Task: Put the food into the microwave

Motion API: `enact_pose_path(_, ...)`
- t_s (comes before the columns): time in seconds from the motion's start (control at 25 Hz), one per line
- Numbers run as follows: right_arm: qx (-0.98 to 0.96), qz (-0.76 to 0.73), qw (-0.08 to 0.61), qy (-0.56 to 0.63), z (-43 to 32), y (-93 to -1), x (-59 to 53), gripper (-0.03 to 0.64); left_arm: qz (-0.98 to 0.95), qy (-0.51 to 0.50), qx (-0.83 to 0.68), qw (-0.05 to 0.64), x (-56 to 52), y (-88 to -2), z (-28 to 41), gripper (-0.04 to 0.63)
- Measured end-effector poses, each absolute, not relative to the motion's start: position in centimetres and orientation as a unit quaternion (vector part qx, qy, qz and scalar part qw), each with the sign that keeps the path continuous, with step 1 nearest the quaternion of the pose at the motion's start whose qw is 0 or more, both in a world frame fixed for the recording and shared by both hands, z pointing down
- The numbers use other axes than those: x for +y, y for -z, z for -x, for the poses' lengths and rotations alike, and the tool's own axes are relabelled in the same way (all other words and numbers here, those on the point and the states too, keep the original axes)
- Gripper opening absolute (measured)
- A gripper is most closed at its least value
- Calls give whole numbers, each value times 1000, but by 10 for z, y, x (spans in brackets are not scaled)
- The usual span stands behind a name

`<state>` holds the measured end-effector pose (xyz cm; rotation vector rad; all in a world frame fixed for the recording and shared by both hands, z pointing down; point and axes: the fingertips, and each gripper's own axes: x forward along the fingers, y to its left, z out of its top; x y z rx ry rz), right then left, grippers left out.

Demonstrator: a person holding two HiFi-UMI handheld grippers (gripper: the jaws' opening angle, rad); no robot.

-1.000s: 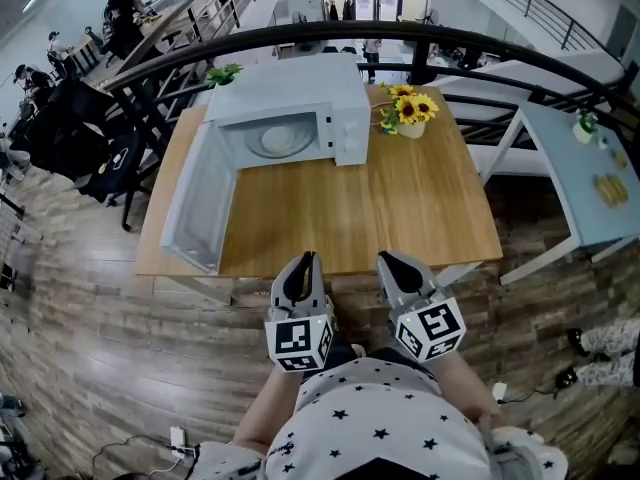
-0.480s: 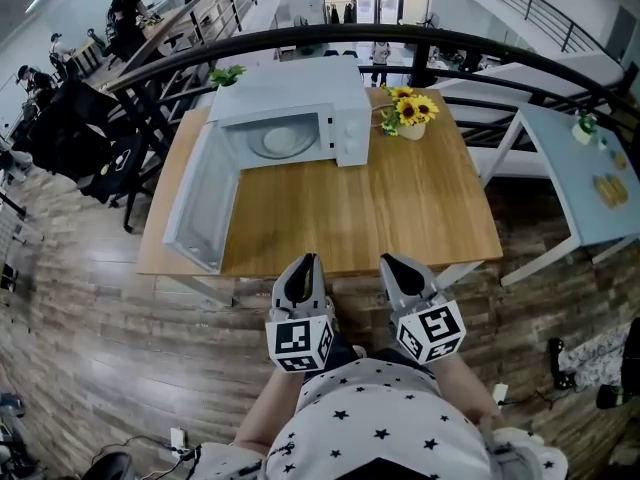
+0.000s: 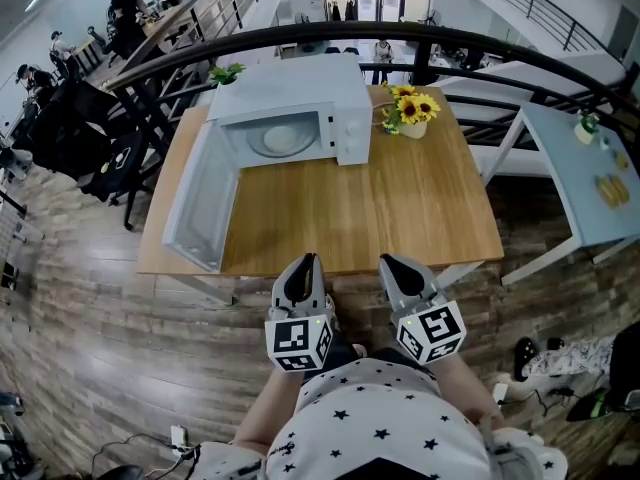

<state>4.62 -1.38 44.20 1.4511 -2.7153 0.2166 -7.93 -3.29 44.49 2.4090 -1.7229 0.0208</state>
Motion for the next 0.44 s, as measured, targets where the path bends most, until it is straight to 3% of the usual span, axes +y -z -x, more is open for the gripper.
enact_pose_path(0.44,-879,-472,31,-67,-50,-438,-22,5,-815,-4,-572,91,-43,-441,75,23)
